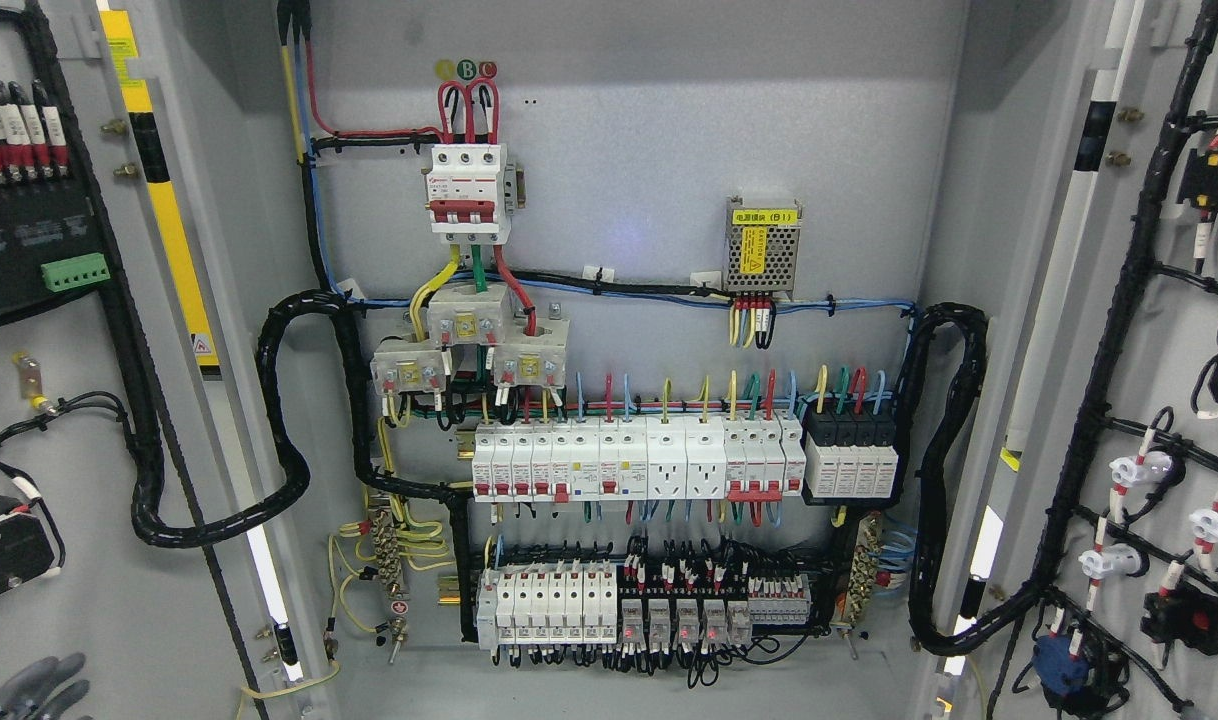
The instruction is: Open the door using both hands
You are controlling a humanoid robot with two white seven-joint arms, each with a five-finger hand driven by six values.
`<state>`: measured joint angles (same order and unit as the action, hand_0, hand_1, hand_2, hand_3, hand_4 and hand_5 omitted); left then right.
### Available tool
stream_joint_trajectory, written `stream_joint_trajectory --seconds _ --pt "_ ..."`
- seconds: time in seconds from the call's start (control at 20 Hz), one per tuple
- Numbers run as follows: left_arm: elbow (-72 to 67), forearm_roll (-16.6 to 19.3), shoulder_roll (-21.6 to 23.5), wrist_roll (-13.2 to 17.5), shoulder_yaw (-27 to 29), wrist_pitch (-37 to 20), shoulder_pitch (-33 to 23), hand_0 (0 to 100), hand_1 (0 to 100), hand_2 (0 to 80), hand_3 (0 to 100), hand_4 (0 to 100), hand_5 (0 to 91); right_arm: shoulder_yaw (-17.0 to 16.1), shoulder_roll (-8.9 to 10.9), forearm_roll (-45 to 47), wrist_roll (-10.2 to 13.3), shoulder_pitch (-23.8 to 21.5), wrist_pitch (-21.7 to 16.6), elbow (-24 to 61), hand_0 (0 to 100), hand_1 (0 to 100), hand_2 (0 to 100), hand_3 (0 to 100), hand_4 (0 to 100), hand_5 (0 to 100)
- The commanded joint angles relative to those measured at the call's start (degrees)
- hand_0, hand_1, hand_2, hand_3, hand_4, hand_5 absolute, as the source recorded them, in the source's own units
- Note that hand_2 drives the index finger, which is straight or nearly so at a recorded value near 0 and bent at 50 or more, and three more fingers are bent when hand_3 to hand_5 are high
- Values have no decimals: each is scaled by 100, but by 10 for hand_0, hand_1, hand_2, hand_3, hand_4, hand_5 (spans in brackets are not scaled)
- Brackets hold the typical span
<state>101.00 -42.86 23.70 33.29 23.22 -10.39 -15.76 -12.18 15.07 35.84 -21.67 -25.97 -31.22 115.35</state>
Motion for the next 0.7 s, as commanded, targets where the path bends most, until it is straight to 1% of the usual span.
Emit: stream_joint_trajectory --seconds 0.0,0.15,0.25,0.35,0.45,0.55,0.6,0.65 --pt "299 479 -470 -453 -1959 -77 -568 120 556 0 0 0 0 1471 -100 -532 -12 127 19 -810 0 500 40 0 0 0" --pt "-666 892 -1050 -1060 -2435 -51 -814 120 556 0 0 0 0 1858 -267 -744 -12 215 19 -1548 0 500 40 0 0 0" --pt "-1623 1174 -1358 -1341 -2690 -94 -823 120 556 0 0 0 0 2122 -329 -762 -12 303 19 -2145 0 500 40 0 0 0" --pt "-2765 1359 -1604 -1509 -2779 -86 -806 120 556 0 0 0 0 2324 -364 -910 -12 347 36 -2961 0 500 40 0 0 0" --pt "-3706 1403 -1754 -1711 -2928 -138 -753 120 556 0 0 0 0 2351 -513 -1323 -21 417 37 -3840 0 500 40 0 0 0" --pt "-4542 1404 -1772 -2219 -3173 -453 -648 120 556 0 0 0 0 2351 -610 -1718 -39 479 28 -4771 0 500 40 0 0 0" --pt "-4902 1404 -1781 -2465 -3305 -516 -613 120 556 0 0 0 0 2351 -636 -1807 -39 514 28 -5185 0 500 40 0 0 0" --pt "-5263 1395 -1825 -2642 -3402 -516 -595 120 556 0 0 0 0 2351 -706 -1834 -39 584 37 -5615 0 500 40 0 0 0"
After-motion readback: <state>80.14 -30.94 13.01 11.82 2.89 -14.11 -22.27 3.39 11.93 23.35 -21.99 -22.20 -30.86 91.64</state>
